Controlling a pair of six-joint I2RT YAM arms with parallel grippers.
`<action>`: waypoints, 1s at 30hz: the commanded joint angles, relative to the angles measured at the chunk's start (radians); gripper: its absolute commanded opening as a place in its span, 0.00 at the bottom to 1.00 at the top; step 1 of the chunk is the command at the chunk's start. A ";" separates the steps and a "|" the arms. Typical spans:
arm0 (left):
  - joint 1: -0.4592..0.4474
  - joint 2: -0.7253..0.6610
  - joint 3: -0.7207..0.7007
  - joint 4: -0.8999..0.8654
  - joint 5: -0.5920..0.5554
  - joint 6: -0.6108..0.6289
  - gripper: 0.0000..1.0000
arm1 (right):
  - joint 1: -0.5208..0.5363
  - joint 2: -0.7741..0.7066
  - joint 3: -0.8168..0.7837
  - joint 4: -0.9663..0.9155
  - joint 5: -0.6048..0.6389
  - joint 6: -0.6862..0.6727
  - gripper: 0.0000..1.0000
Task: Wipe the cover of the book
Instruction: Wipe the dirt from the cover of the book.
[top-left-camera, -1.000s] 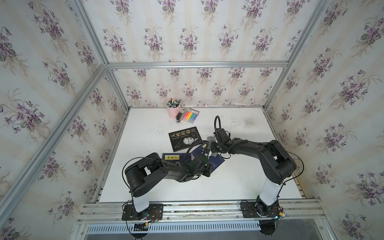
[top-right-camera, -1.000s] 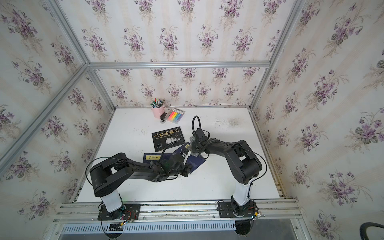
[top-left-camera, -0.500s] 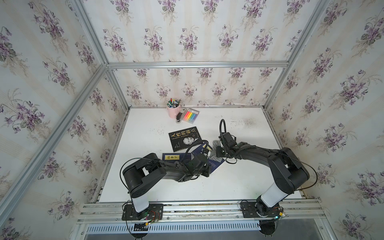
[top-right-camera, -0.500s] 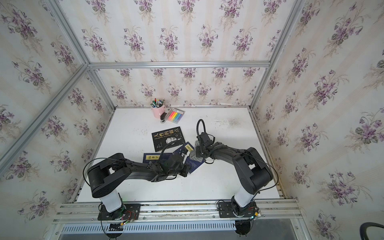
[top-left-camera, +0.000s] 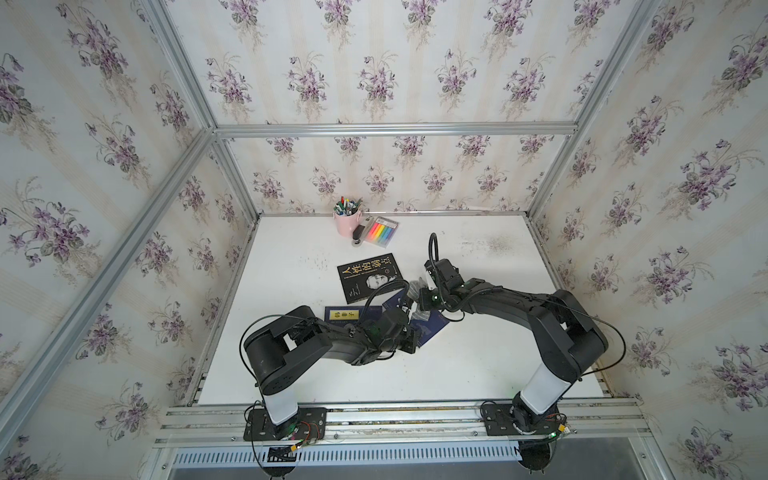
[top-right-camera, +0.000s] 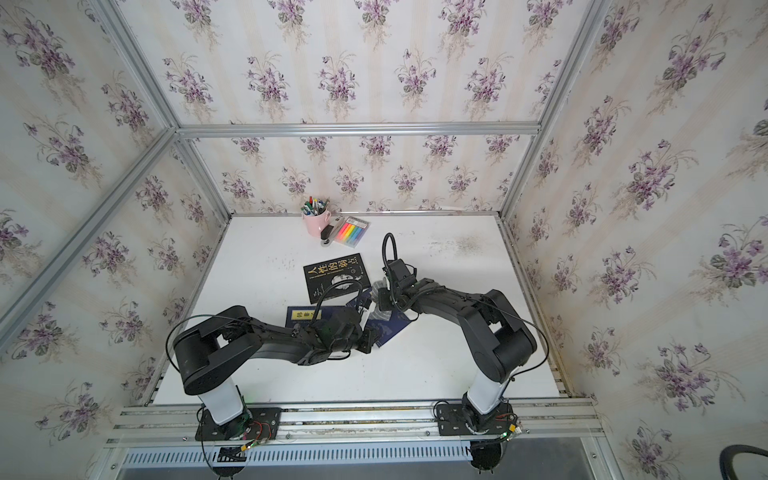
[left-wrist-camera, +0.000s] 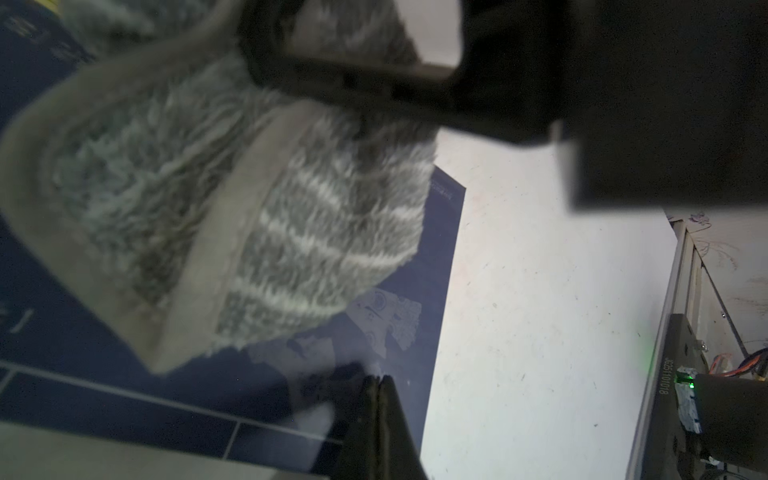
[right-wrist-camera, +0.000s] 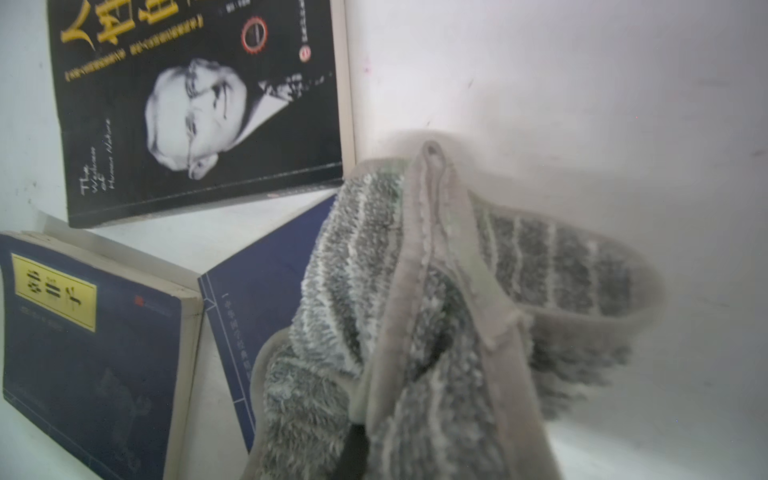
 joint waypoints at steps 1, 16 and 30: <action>0.008 0.019 -0.015 -0.211 -0.025 -0.016 0.00 | 0.006 0.025 -0.030 0.016 -0.026 0.030 0.00; 0.033 0.025 -0.025 -0.191 -0.009 -0.024 0.00 | 0.007 -0.229 -0.336 -0.069 0.074 0.074 0.00; 0.039 0.016 -0.039 -0.190 -0.010 -0.025 0.00 | -0.107 -0.260 -0.363 -0.083 0.095 0.046 0.00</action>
